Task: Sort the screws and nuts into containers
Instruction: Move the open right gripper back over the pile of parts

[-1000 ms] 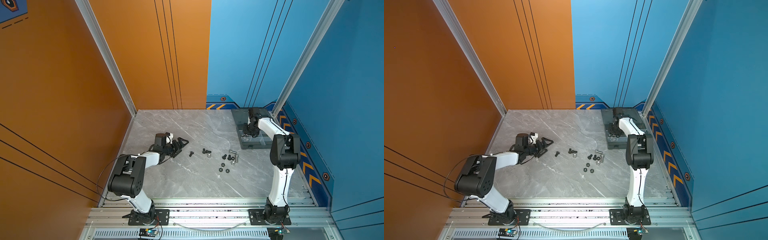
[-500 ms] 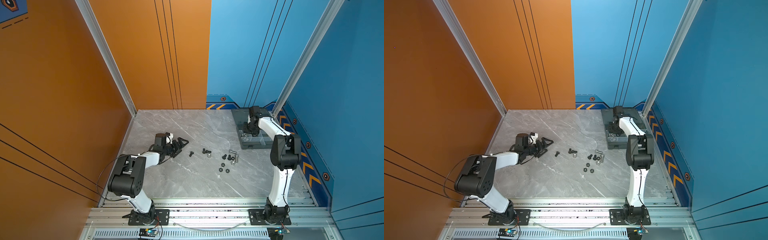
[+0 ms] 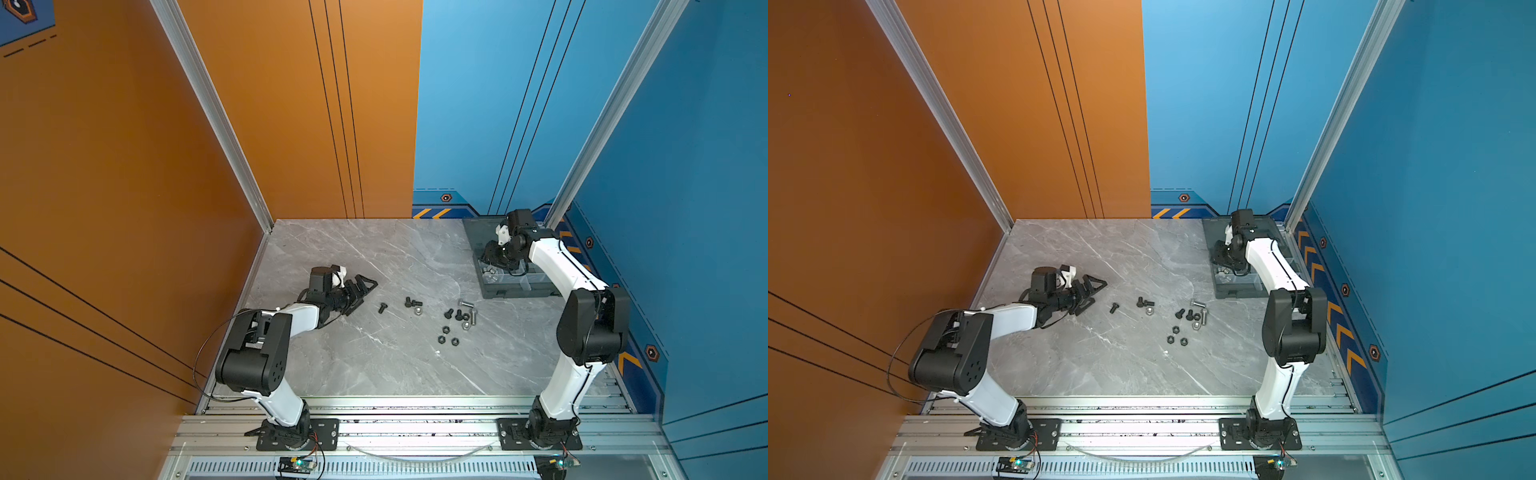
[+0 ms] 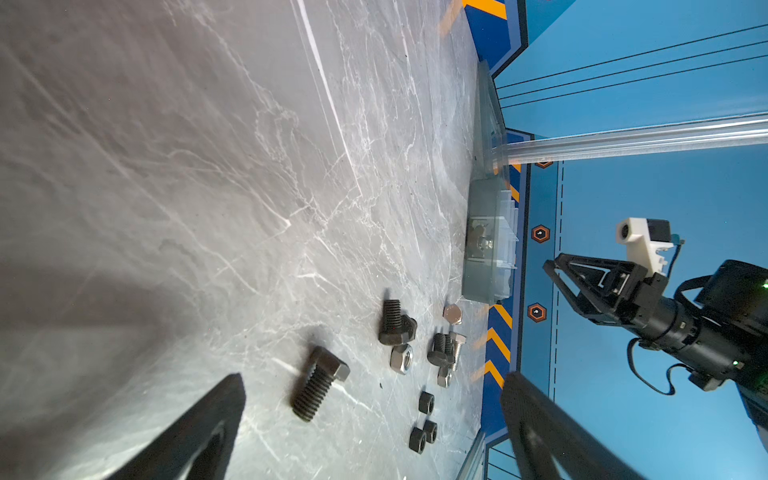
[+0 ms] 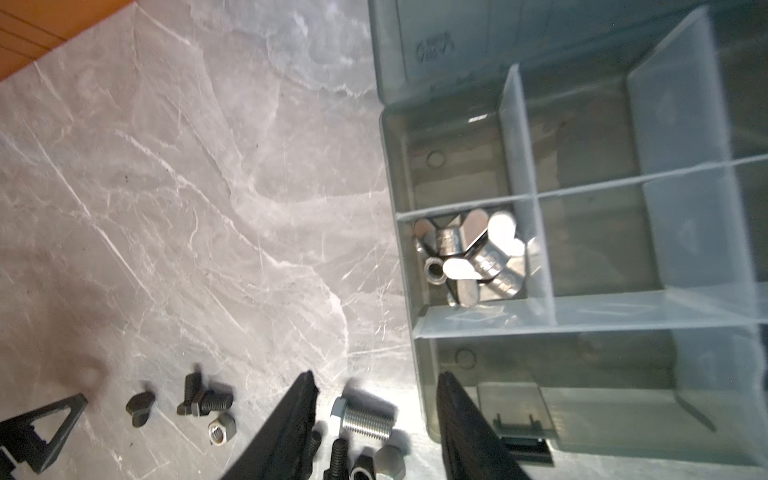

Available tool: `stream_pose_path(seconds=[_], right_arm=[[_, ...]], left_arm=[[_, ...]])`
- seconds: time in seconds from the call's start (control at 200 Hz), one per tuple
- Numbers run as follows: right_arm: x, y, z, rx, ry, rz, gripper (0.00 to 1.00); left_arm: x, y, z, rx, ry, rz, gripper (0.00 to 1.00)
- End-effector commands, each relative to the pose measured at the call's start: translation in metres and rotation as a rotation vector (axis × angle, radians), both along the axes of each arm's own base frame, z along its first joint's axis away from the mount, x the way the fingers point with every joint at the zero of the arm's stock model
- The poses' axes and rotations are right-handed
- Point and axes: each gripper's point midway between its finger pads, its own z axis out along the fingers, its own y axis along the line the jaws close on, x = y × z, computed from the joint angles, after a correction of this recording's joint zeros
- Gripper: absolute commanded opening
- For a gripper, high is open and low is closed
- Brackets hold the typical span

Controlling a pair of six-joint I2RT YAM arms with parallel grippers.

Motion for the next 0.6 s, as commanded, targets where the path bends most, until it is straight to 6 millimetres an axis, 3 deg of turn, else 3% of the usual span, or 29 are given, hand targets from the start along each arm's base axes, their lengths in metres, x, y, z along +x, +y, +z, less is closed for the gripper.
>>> stream_pose_path(seconds=[0.0,0.28,0.596], right_arm=[[-0.023,0.023,-0.006,0.043,0.055,0.034,0.51],[-0.052,0.071,-0.035,-0.004,0.104,0.183,0.53],[-0.060,0.128,-0.039,-0.047,0.047,0.372,0.55]], left_arm=[[0.002,-0.004,0.005,0.005,-0.024,-0.012,0.98],[0.003,-0.006,0.005,0.006,-0.022,-0.013,0.98],[0.004,-0.009,0.005,0.006,-0.021,-0.016,0.98]])
